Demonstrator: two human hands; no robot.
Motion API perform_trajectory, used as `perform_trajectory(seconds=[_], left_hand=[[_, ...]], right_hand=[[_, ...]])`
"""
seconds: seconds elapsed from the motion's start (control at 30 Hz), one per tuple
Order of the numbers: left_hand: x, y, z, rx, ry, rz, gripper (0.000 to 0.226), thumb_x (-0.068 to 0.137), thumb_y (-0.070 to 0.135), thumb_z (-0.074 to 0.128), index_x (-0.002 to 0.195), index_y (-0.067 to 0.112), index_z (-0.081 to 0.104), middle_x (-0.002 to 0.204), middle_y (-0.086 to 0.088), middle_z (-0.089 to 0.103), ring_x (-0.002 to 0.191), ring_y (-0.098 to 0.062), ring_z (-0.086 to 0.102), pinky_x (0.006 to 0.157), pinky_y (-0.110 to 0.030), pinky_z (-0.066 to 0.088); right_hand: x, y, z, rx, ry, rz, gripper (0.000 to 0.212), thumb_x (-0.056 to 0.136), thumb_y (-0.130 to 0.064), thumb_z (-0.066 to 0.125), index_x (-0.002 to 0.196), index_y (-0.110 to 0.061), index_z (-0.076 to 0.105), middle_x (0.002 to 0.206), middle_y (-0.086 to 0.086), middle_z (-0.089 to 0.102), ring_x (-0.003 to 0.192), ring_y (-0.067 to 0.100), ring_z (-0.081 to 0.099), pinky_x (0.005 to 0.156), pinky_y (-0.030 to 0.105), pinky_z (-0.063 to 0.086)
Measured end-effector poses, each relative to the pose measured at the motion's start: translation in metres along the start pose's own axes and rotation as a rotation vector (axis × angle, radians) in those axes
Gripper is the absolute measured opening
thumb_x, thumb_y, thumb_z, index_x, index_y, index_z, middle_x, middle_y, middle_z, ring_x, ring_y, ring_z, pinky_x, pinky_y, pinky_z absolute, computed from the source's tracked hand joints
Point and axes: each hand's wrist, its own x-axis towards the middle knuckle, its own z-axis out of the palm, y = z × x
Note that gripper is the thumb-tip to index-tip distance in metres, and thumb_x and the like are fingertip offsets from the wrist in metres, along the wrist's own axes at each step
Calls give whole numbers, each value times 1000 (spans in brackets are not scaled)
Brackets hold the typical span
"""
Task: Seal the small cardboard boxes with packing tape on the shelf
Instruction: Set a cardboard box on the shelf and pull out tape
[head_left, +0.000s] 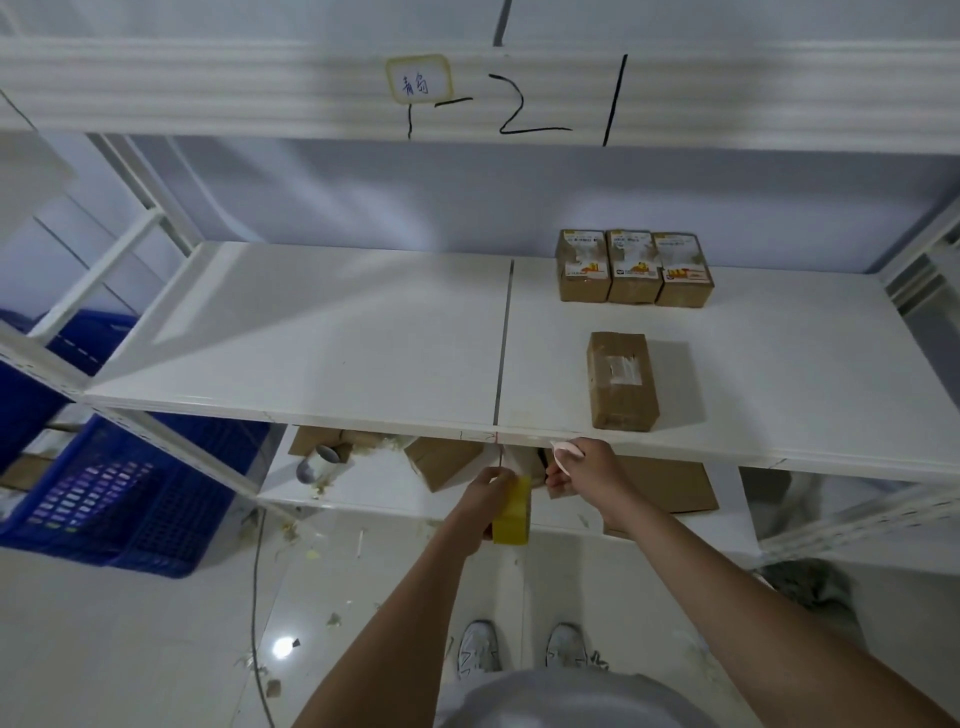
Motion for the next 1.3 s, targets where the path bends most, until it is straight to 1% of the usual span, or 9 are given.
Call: perform_trajectory(seconds=[0.1, 0.3, 0.43, 0.57, 0.67, 0.8, 0.93, 1.2, 1.3], left_hand=[[-3, -2, 0, 11, -7, 16, 27, 101, 42, 49, 123, 27, 52, 101, -5, 57, 85, -21, 62, 72, -34, 57], [4, -4, -5, 156, -20, 0, 33, 101, 48, 42, 127, 28, 47, 99, -4, 55, 87, -24, 59, 79, -35, 50], [2, -10, -3, 214, -17, -16, 33, 101, 49, 43, 127, 28, 43, 103, -5, 54, 93, -25, 58, 80, -35, 48], [0, -5, -2, 74, -36, 94, 11, 103, 23, 47, 111, 21, 54, 104, -9, 57, 89, -22, 57, 79, -34, 50], [-1, 0, -2, -52, -84, 95, 17, 99, 13, 49, 110, 15, 60, 116, -18, 57, 101, -31, 60, 85, -43, 55], [-9, -7, -4, -131, -148, 12, 26, 96, 15, 61, 121, 14, 56, 101, -13, 62, 75, -21, 69, 62, -32, 57], [-9, -15, -11, -172, -167, 20, 30, 97, 20, 64, 126, 17, 57, 97, -11, 64, 62, -13, 72, 60, -29, 57], [-10, -12, -11, -156, -169, 17, 31, 99, 25, 60, 129, 18, 53, 99, -10, 63, 62, -12, 72, 61, -29, 58], [-13, -17, -10, -114, -176, -22, 37, 98, 27, 62, 129, 12, 50, 100, -12, 63, 63, -16, 72, 62, -32, 58]], right_hand=[[3, 3, 2, -7, 7, 3, 23, 104, -7, 43, 110, 8, 60, 86, 21, 64, 67, 26, 64, 65, 34, 62], [3, 3, 6, -21, -7, -7, 18, 104, -9, 45, 108, -1, 61, 84, 17, 66, 67, 24, 64, 77, 46, 62], [6, 1, 4, -47, 11, -11, 19, 104, -11, 45, 106, -1, 62, 84, 16, 68, 66, 23, 66, 75, 44, 62], [6, 1, 4, -44, 14, -4, 19, 104, -11, 46, 104, 0, 62, 81, 15, 66, 65, 23, 65, 76, 46, 62], [5, 2, 7, -40, 7, -4, 18, 104, -10, 46, 106, 1, 61, 82, 16, 65, 65, 24, 64, 73, 42, 63], [3, 0, 9, -49, 7, -6, 20, 104, -10, 46, 108, 4, 61, 83, 19, 65, 65, 24, 63, 61, 31, 62], [4, 0, 12, -62, -2, -13, 21, 104, -9, 46, 108, 4, 61, 85, 19, 66, 67, 26, 63, 61, 30, 61], [9, 8, 20, -133, 18, -22, 17, 103, -15, 50, 98, -7, 64, 84, 17, 72, 70, 30, 71, 76, 47, 62], [9, 8, 20, -129, 10, -20, 17, 103, -12, 49, 103, -4, 64, 85, 19, 71, 68, 30, 69, 76, 48, 62]])
